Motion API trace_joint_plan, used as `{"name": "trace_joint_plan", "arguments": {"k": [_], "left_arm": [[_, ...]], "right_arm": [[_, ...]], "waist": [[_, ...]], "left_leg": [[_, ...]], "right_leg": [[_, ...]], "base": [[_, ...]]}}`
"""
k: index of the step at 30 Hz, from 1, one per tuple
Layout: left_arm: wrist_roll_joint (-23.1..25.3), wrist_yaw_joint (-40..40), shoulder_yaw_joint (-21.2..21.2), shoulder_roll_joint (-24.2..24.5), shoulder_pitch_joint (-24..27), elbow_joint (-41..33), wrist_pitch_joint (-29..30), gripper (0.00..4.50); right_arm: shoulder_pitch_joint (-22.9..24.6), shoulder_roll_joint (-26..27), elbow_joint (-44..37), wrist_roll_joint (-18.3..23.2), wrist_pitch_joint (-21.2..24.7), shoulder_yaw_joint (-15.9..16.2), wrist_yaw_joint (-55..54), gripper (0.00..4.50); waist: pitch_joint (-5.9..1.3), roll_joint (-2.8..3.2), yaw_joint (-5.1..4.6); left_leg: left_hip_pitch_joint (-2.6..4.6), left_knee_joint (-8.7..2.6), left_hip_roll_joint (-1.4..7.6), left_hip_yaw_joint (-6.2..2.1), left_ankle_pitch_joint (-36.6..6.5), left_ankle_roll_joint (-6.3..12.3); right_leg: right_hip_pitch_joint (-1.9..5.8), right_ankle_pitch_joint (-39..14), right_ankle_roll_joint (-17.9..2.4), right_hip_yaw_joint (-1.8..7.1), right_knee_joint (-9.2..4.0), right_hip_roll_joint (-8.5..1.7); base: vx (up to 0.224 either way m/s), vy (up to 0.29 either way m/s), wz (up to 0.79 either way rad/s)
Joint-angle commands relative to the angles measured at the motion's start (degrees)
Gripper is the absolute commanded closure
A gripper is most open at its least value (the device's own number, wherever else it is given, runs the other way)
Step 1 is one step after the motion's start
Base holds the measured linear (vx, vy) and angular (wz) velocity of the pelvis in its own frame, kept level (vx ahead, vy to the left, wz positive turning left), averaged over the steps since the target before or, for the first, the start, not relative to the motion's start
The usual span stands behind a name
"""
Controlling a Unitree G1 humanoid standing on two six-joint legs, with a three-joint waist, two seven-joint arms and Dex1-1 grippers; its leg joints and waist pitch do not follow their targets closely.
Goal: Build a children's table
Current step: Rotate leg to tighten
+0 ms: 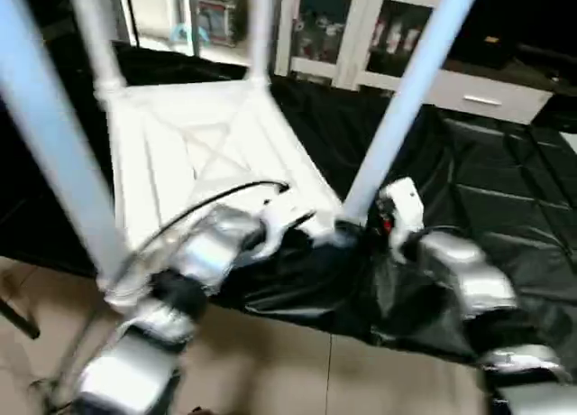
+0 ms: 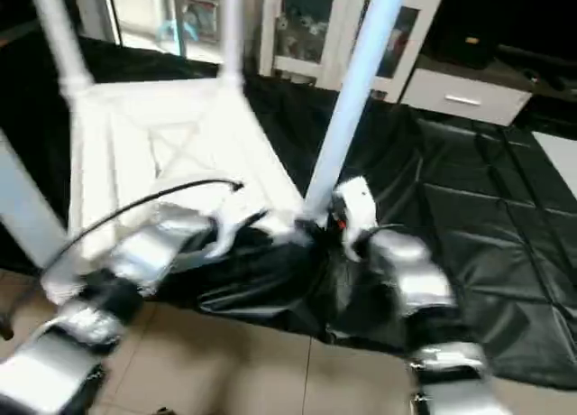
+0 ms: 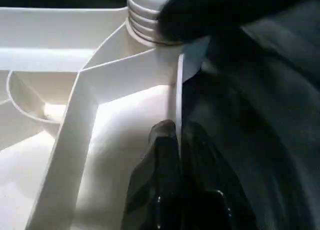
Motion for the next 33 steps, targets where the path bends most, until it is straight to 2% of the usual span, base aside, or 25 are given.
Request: {"name": "trace_joint_plan", "arguments": {"k": [1, 4, 5, 8, 11, 16, 17, 18, 20, 21, 23, 25, 26, 27, 28, 29, 31, 33], "left_arm": [[-1.00, 5.22, 2.26, -2.68, -2.09, 1.91, -0.27, 4.50], [-0.99, 8.95, 3.18, -5.19, -3.72, 4.58, -1.92, 4.50], [-1.10, 11.02, 3.82, -6.26, -4.53, 5.74, -2.82, 4.50], [-0.97, 12.13, 4.03, -6.59, -5.11, 6.58, -3.53, 4.50], [-0.20, 12.34, 3.83, -5.85, -5.52, 8.00, -4.15, 4.50], [-0.22, 9.83, 3.95, -4.35, -4.99, 8.32, -5.51, 4.50], [-0.38, 8.18, 3.78, -3.57, -4.39, 7.63, -6.09, 4.50], [-0.39, 7.34, 3.57, -3.14, -4.04, 7.17, -6.18, 4.50], [-0.06, 4.74, 2.41, -1.73, -2.97, 5.78, -7.07, 4.50], [0.17, 2.50, 1.46, -0.33, -1.80, 4.29, -7.41, 4.50], [0.31, -1.20, -0.06, 1.51, -0.22, 2.01, -7.97, 4.50], [0.41, -4.93, -1.67, 3.85, 1.97, -1.45, -7.52, 4.50], [0.13, -6.98, -2.26, 4.73, 2.92, -3.03, -7.00, 4.50], [-0.07, -8.16, -2.57, 5.25, 3.58, -4.16, -6.46, 4.50], [-0.41, -10.40, -3.25, 6.26, 4.60, -5.97, -6.45, 4.50], [-0.85, -12.94, -4.09, 7.49, 5.69, -8.06, -5.59, 4.50], [-1.58, -16.64, -5.43, 9.30, 7.13, -10.86, -5.47, 4.50], [-2.10, -20.13, -6.85, 11.27, 8.35, -13.64, -3.89, 4.50]], "right_arm": [[1.35, 1.65, 3.35, -2.37, 1.47, -2.15, -11.50, 1.78], [1.67, 4.93, 3.45, -4.00, 0.68, -1.38, -15.98, 1.78], [1.43, 6.14, 3.88, -5.50, -0.31, 0.12, -17.07, 1.78], [1.14, 6.80, 3.97, -6.55, -1.53, 0.87, -18.16, 1.78], [0.66, 8.21, 2.14, -4.14, -2.72, -0.98, -17.68, 1.78], [1.25, 7.68, -1.62, -1.33, -2.94, -1.86, -12.75, 1.78], [1.77, 6.73, -3.43, -1.12, -2.98, -1.64, -11.00, 1.78], [2.03, 6.13, -4.20, -1.28, -3.16, -1.41, -10.36, 1.23], [2.62, 4.56, -6.01, -1.01, -3.41, -1.25, -8.37, 1.09], [3.00, 3.01, -7.42, -0.51, -3.04, -1.53, -6.61, 0.97], [3.21, 1.18, -8.88, 0.91, -1.51, -2.18, -3.71, 0.68], [3.45, -1.84, -10.36, 2.12, 0.21, -2.70, 0.25, 0.59], [3.70, -3.11, -11.12, 2.85, 1.30, -2.61, 2.85, 0.48], [3.94, -3.99, -11.69, 3.37, 2.08, -2.50, 4.70, 0.48], [4.35, -5.70, -12.52, 4.16, 3.27, -1.95, 8.24, 0.26], [4.98, -8.04, -13.47, 4.78, 4.09, -0.61, 13.35, 0.20], [5.99, -11.41, -14.68, 5.39, 5.17, 1.58, 20.64, 0.09], [7.27, -14.76, -15.84, 5.69, 4.94, 4.23, 28.53, 0.04]], "waist": [[-3.24, 0.36, 0.31], [-3.41, 0.59, 0.36], [-3.43, 0.64, 0.38], [-3.41, 0.70, 0.52], [-3.27, 0.85, 0.62], [-3.20, 0.81, 0.74], [-3.16, 0.88, 0.86], [-3.18, 0.84, 0.97], [-3.29, 0.80, 1.19], [-3.25, 0.81, 1.28], [-3.37, 0.78, 1.14], [-3.40, 1.09, 1.19], [-3.40, 0.92, 1.25], [-3.45, 1.05, 1.47], [-3.44, 1.07, 1.53], [-3.45, 0.83, 1.77], [-3.39, 0.82, 2.11], [-3.25, 0.70, 2.19]], "left_leg": [[1.07, -4.77, 2.13, -1.29, -12.85, -2.26], [0.93, -4.67, 1.98, -1.25, -11.23, -1.26], [0.85, -4.66, 1.95, -1.24, -10.24, -0.85], [0.78, -4.66, 1.93, -1.19, -10.04, 0.15], [0.95, -4.85, 2.04, -1.19, -11.45, 0.50], [0.88, -4.95, 2.16, -1.17, -11.55, 0.80], [0.88, -4.97, 2.17, -1.18, -11.31, 1.01], [0.85, -4.94, 2.19, -1.13, -10.69, 1.25], [0.84, -4.83, 2.21, -1.14, -9.31, 1.58], [0.51, -4.68, 2.10, -1.07, -7.68, 2.86], [0.22, -4.61, 2.16, -1.18, -5.75, 3.88], [0.65, -4.41, 2.32, -0.98, -4.69, 4.64], [0.59, -4.32, 2.35, -0.92, -4.08, 4.92], [0.81, -4.19, 2.38, -0.74, -3.37, 5.24], [0.78, -4.17, 2.40, -0.74, -3.03, 5.36], [0.85, -4.09, 2.39, -0.68, -2.73, 5.74], [0.80, -3.98, 2.52, -0.61, -2.54, 6.23], [0.77, -4.06, 2.53, -0.56, -3.70, 6.08]], "right_leg": [[1.45, -9.64, -11.94, 1.95, -4.78, -3.20], [1.61, -5.89, -11.29, 1.93, -4.58, -2.96], [1.71, -4.02, -11.36, 1.87, -4.47, -2.84], [1.87, -2.69, -11.60, 1.82, -4.39, -2.86], [1.71, -4.10, -11.37, 1.84, -4.66, -2.89], [1.80, -4.20, -11.41, 1.87, -4.74, -3.00], [1.81, -4.17, -11.36, 1.85, -4.78, -2.99], [1.87, -3.48, -11.36, 1.88, -4.68, -3.03], [2.00, -1.97, -11.57, 1.85, -4.49, -3.06], [2.23, 0.23, -11.84, 1.91, -4.28, -3.09], [2.51, 1.12, -11.99, 1.88, -4.01, -3.16], [2.16, 2.93, -13.47, 1.89, -3.75, -2.99], [2.17, 3.83, -13.99, 1.86, -3.57, -2.87], [1.96, 4.83, -14.51, 1.89, -3.50, -2.78], [1.99, 5.39, -14.74, 1.90, -3.38, -2.75], [2.04, 5.92, -15.05, 1.85, -3.33, -2.72], [2.07, 6.41, -15.34, 1.86, -3.18, -2.80], [1.97, 4.12, -15.18, 1.84, -3.41, -2.91]], "base": [[0.000, 0.000, 0.00], [0.000, 0.000, 0.00], [0.000, 0.000, 0.00], [0.000, 0.000, 0.00], [0.000, 0.000, 0.00], [0.000, 0.000, 0.00], [0.000, 0.000, 0.00], [0.000, 0.000, 0.00], [0.000, 0.000, 0.00], [0.000, 0.000, 0.00], [0.000, 0.000, 0.00], [0.000, 0.000, 0.00], [0.000, 0.000, 0.00], [0.000, 0.000, 0.00], [0.000, 0.000, 0.00], [0.000, 0.000, 0.00], [0.000, 0.000, 0.00], [0.000, 0.000, 0.00]]}}
